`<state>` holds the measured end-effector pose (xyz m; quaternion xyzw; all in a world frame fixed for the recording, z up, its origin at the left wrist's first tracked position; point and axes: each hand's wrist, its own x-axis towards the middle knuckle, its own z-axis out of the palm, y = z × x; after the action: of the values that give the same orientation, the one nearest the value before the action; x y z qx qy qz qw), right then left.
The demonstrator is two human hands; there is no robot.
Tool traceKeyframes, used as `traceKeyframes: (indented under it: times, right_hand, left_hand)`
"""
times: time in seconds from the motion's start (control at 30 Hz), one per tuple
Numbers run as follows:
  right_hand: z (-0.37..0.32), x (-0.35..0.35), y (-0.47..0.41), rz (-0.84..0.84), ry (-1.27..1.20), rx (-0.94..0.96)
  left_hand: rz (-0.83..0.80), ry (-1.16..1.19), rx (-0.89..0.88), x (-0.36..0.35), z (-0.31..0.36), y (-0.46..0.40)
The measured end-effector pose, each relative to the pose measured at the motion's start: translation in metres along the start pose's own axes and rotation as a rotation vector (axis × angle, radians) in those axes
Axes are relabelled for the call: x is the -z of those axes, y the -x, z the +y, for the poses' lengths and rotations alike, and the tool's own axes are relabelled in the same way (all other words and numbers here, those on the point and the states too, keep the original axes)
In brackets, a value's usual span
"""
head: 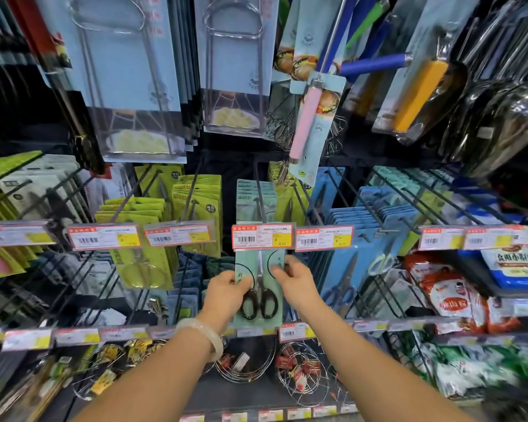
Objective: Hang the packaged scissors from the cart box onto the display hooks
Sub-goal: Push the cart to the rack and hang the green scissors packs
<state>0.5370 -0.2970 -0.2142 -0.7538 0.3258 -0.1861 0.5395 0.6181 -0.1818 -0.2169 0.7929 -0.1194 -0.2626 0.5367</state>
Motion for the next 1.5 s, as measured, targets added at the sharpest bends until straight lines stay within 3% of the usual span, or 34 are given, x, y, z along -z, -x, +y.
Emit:
traceKeyframes:
  times: [0.17,0.3,0.43,0.6,0.8,1.07,1.27,1.5]
  right_hand:
    - [0.007,-0.005,-0.012,-0.014,0.098,-0.109]
    - [0.031,0.003,-0.001,-0.084,0.397,-0.197]
    - [0.067,0.036,0.028,-0.201,0.812,-0.202]
    - [0.097,0.127,0.064,-0.107,1.038,-0.228]
    - [0.138,0.284,0.134,0.114,1.039,-0.352]
    - [0.201,0.477,0.277,0.3,0.992,-0.677]
    - [0.247,0.567,0.366,0.43,0.863,-0.873]
    - [0.299,0.647,0.403,0.501,0.746,-1.02]
  left_hand:
    - [0.023,-0.129,0.093,-0.003,-0.009,-0.015]
    - [-0.118,-0.584,0.186,-0.017,-0.029,-0.008]
    - [-0.27,-1.061,-0.083,-0.057,-0.025,0.019]
    - [-0.395,-1.296,-0.415,-0.143,0.011,0.056]
    - [-0.56,-1.359,-0.697,-0.291,0.058,0.138]
    - [-0.762,-1.396,-1.053,-0.483,0.078,0.276]
    - [-0.925,-1.371,-1.204,-0.588,0.085,0.366]
    - [-1.061,-1.392,-1.296,-0.707,0.091,0.419]
